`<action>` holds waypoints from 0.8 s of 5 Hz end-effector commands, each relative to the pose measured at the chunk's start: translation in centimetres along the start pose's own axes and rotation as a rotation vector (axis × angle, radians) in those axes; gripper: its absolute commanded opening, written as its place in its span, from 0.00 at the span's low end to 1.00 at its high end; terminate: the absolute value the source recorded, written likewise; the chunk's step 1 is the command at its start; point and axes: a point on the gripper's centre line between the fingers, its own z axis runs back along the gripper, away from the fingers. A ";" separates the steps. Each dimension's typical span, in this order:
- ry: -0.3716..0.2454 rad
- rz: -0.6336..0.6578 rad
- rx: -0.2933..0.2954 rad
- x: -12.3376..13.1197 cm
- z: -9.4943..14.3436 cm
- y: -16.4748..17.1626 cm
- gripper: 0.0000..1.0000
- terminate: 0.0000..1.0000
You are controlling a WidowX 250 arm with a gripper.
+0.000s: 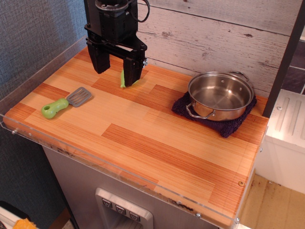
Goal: Place the green spatula in front of the pot
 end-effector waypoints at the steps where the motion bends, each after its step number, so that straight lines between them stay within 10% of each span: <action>1: 0.000 0.000 0.000 0.0 0.0 0.0 1.00 0.00; 4: 0.005 0.007 0.115 -3.5 -0.3 10.9 1.00 0.00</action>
